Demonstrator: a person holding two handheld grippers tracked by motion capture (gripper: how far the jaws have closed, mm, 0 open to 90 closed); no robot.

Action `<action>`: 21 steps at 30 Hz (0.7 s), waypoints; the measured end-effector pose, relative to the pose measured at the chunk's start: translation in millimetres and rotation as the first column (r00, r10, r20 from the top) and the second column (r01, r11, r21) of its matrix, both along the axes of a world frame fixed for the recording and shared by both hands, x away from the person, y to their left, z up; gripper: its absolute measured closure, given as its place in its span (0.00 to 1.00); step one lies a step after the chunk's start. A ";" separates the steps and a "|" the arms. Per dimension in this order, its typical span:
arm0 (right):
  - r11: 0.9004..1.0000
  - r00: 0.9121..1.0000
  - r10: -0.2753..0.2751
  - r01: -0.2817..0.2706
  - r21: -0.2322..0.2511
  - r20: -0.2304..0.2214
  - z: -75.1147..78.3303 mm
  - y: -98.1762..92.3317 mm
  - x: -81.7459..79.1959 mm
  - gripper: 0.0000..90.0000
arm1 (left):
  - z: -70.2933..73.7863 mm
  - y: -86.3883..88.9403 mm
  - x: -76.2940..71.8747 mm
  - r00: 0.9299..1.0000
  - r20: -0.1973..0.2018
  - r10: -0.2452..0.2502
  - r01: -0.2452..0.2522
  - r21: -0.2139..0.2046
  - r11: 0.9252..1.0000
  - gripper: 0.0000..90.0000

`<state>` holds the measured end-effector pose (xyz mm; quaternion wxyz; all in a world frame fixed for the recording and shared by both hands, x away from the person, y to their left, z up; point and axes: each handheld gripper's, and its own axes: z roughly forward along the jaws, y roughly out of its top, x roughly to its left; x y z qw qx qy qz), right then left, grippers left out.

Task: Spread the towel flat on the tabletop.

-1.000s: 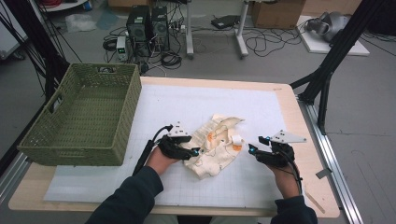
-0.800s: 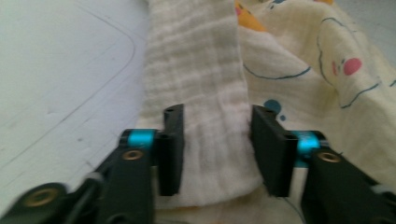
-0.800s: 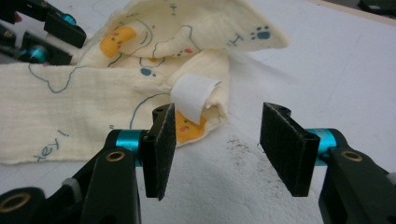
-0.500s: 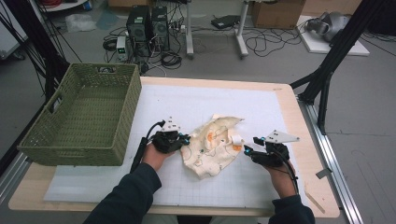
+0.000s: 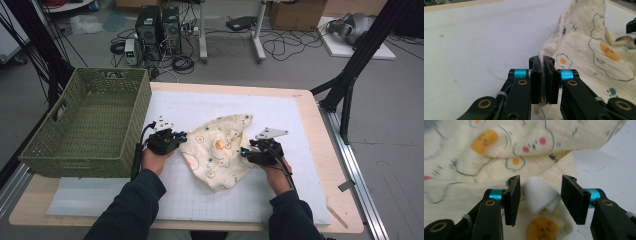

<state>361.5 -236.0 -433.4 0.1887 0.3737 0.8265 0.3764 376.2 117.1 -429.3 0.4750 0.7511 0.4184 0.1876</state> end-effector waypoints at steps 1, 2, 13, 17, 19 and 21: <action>1.000 1.000 -0.016 0.015 -0.026 -0.014 -3.5 2.4 4.5 0.61 | 0.6 1.3 0.7 1.000 -0.006 0.004 -0.004 0.009 1.000 0.94; 0.999 0.999 -0.024 0.023 -0.036 -0.026 -5.2 2.1 6.8 0.66 | 1.8 2.8 1.5 1.000 -0.005 0.007 -0.007 0.019 1.000 0.94; 0.996 0.994 -0.062 0.057 -0.063 -0.087 -2.8 -31.4 -11.1 0.95 | 6.2 16.1 7.8 0.999 -0.013 0.052 -0.052 0.048 0.998 0.94; 0.995 0.993 -0.076 0.069 -0.077 -0.094 1.2 -50.0 -32.1 0.95 | 3.3 15.0 9.7 0.998 -0.019 0.060 -0.059 0.056 0.997 0.94; 0.994 0.992 -0.084 0.077 -0.077 -0.096 2.5 -60.0 -44.9 0.95 | 0.8 13.6 11.1 0.998 -0.027 0.058 -0.056 0.062 0.996 0.94; 0.994 0.992 -0.084 0.077 -0.076 -0.095 2.1 -65.9 -53.4 0.95 | -1.1 11.5 12.2 0.998 -0.027 0.060 -0.059 0.063 0.996 0.94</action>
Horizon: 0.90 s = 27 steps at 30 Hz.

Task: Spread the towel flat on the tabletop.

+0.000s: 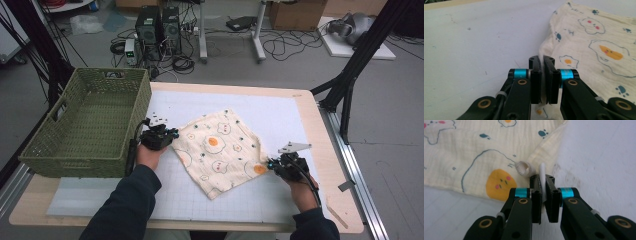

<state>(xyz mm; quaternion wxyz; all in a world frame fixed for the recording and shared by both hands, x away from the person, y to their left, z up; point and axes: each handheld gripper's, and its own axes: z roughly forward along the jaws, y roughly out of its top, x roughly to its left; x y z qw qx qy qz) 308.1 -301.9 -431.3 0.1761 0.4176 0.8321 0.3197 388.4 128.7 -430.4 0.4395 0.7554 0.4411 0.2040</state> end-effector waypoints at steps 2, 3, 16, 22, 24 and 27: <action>1.000 1.000 -0.002 0.002 -0.007 -0.015 -1.5 -4.5 -9.4 0.95 | -1.5 -1.5 1.0 1.000 0.001 -0.001 0.001 0.003 1.000 0.94; 1.000 1.000 -0.003 0.003 -0.008 -0.015 -2.2 -5.8 -11.6 0.95 | -2.7 -2.2 1.7 1.000 0.002 0.006 -0.006 0.001 1.000 0.94; 0.995 0.988 -0.086 0.080 0.052 0.126 29.2 -17.1 -8.1 0.57 | 0.7 -0.6 0.6 0.999 0.013 0.045 -0.044 -0.043 0.998 0.49; 0.999 0.993 -0.049 0.046 0.026 0.104 21.6 2.9 26.5 0.54 | 7.2 0.7 -3.8 0.998 0.042 0.036 -0.034 -0.049 0.998 0.45; 0.999 0.995 -0.032 0.031 0.018 0.094 14.2 10.7 38.6 0.53 | 7.6 1.0 -4.7 0.999 0.039 0.031 -0.029 -0.050 0.998 0.44; 1.000 0.998 -0.019 0.018 0.020 0.067 3.4 19.3 53.4 0.53 | 7.2 1.1 -6.3 0.999 0.034 0.018 -0.016 -0.056 0.998 0.43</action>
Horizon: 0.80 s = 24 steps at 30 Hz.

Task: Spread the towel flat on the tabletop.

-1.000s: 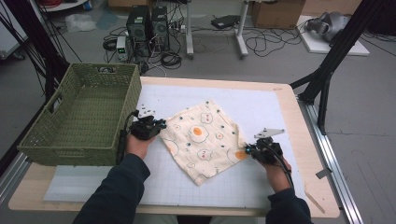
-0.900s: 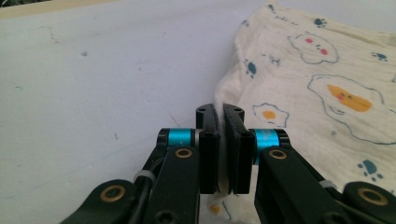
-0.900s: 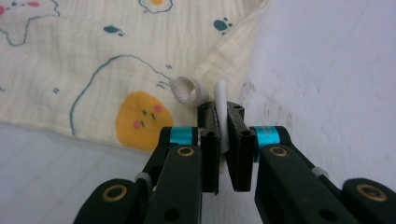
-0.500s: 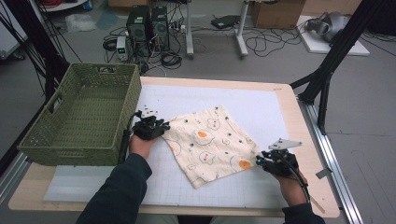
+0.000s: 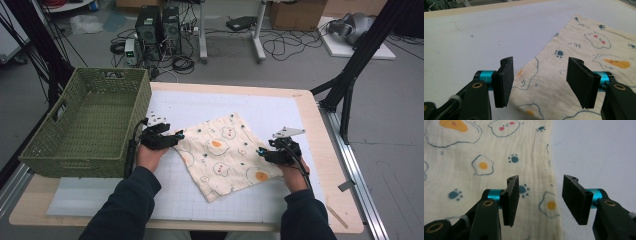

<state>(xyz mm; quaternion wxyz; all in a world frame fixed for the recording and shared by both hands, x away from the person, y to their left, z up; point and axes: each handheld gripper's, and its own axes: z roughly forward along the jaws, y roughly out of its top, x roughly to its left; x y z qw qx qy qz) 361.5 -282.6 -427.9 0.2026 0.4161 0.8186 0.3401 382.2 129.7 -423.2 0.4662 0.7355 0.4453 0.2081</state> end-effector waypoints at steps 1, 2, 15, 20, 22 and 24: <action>1.000 1.000 0.000 0.000 0.004 -0.005 -2.4 1.9 3.1 0.52 | -0.1 0.3 -0.9 1.000 -0.003 -0.006 0.006 -0.003 1.000 0.43; 1.000 1.000 -0.012 0.012 0.008 -0.014 -5.4 4.4 7.0 0.52 | -0.4 0.4 -1.5 1.000 -0.005 -0.011 0.011 -0.003 1.000 0.43; 0.988 0.991 -0.123 0.117 -0.104 -0.046 -7.4 -13.6 -0.5 0.94 | -2.3 -0.7 -12.6 0.998 -0.023 -0.062 0.061 -0.012 0.998 0.43; 0.980 0.984 -0.177 0.173 -0.101 -0.032 -7.4 -26.1 -15.8 0.86 | -6.9 -6.6 -18.4 0.995 -0.037 -0.093 0.092 -0.006 0.996 0.43; 0.984 0.987 -0.161 0.160 -0.078 -0.003 -5.7 -27.1 -20.7 0.80 | -8.9 -10.0 -20.8 0.994 -0.043 -0.104 0.104 -0.009 0.995 0.43; 0.989 0.989 -0.140 0.142 -0.045 0.037 -3.2 -27.5 -25.7 0.70 | -11.6 -14.4 -23.5 0.991 -0.051 -0.122 0.122 -0.008 0.993 0.43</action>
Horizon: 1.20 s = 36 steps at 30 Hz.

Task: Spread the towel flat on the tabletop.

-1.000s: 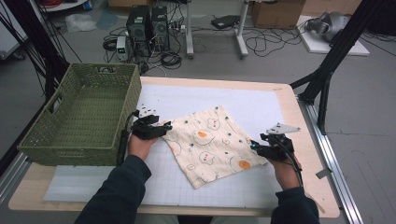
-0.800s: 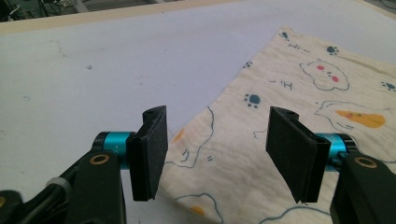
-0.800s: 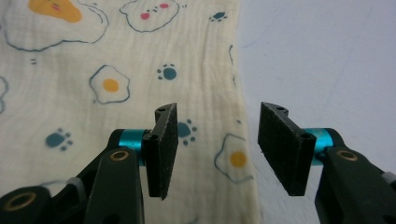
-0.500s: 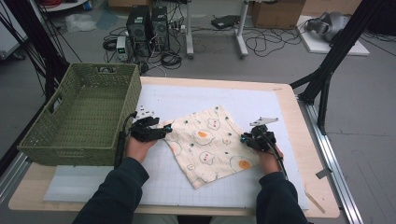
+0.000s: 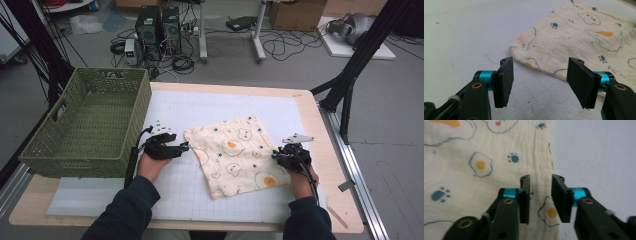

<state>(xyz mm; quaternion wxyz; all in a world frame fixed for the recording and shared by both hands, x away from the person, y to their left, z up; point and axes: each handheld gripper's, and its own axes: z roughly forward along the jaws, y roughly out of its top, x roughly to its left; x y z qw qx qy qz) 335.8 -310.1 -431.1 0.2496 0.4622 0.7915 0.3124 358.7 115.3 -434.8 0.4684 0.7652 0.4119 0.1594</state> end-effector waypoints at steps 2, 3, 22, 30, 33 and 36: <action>1.000 1.000 0.008 -0.009 0.027 0.025 1.5 -0.5 -4.4 0.64 | -2.2 -3.8 -2.2 1.000 -0.012 -0.006 0.006 -0.008 1.000 0.43; 0.999 0.999 0.011 -0.013 0.041 0.040 1.9 -1.1 -6.5 0.61 | -3.2 -5.9 -3.4 1.000 -0.015 -0.014 0.014 -0.003 1.000 0.43; 0.991 0.996 0.016 -0.027 0.128 0.087 5.9 -8.5 -14.7 0.54 | -14.1 -79.3 -26.8 0.975 -0.004 -0.223 0.219 0.210 0.953 0.51; 0.992 0.996 0.026 -0.036 0.123 0.082 5.7 -7.4 -14.8 0.54 | -8.4 -65.4 -28.0 0.965 -0.017 -0.263 0.258 0.256 0.931 0.96; 0.991 0.997 0.023 -0.033 0.128 0.080 6.3 -7.9 -15.6 0.54 | -6.1 -43.7 -27.1 0.972 -0.044 -0.230 0.233 0.247 0.941 0.96; 0.991 0.997 0.024 -0.034 0.131 0.076 6.4 -7.7 -16.1 0.54 | -5.4 -16.4 -24.3 0.983 -0.070 -0.172 0.184 0.216 0.959 0.96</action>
